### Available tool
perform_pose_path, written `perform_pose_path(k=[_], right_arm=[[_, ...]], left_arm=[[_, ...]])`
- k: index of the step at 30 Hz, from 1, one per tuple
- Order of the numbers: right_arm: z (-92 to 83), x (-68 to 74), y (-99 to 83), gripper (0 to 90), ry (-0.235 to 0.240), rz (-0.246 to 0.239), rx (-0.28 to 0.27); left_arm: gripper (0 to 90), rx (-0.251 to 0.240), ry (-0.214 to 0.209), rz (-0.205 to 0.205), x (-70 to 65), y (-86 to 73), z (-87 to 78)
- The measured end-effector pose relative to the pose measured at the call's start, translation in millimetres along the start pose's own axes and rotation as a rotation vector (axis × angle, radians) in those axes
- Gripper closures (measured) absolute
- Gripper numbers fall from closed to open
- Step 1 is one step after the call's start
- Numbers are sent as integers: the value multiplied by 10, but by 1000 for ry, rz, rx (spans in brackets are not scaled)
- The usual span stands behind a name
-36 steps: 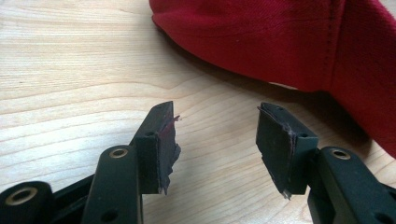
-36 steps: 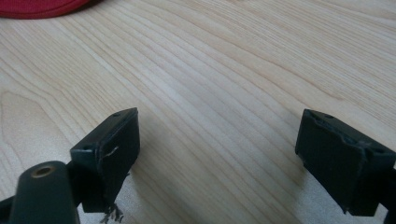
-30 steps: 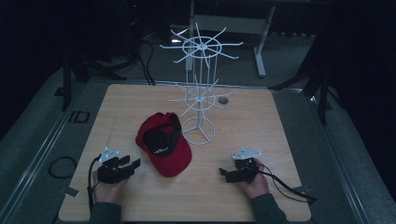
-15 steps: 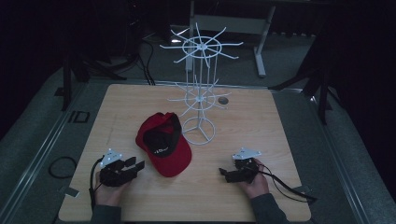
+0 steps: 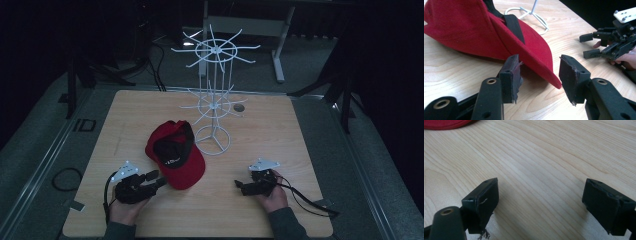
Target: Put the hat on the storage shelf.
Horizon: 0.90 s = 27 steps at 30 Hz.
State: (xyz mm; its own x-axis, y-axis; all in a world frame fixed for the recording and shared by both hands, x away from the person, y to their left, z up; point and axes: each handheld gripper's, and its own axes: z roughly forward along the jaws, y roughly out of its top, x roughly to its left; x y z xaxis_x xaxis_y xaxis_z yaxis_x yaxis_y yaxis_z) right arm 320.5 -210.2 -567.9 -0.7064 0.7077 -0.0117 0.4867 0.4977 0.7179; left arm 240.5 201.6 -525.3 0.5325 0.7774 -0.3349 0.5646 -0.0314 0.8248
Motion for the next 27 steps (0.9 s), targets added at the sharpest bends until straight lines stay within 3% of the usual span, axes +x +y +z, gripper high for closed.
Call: perform_pose_path(k=[6,9,14,23,25,27], right_arm=[[0,0,0,136,0,0,1],[0,0,0,136,0,0,0],[0,0,0,136,0,0,0],[0,0,0,136,0,0,0],[0,0,0,136,0,0,0],[-1,0,0,136,0,0,1]], left_arm=[[447,50,42,44,-114,-47,149],[432,75,28,39,-178,-73,248],[491,123,70,51,-213,-93,346],[555,113,141,24,-23,-33,230],[585,119,204,48,90,21,191],[604,132,228,53,144,30,193]])
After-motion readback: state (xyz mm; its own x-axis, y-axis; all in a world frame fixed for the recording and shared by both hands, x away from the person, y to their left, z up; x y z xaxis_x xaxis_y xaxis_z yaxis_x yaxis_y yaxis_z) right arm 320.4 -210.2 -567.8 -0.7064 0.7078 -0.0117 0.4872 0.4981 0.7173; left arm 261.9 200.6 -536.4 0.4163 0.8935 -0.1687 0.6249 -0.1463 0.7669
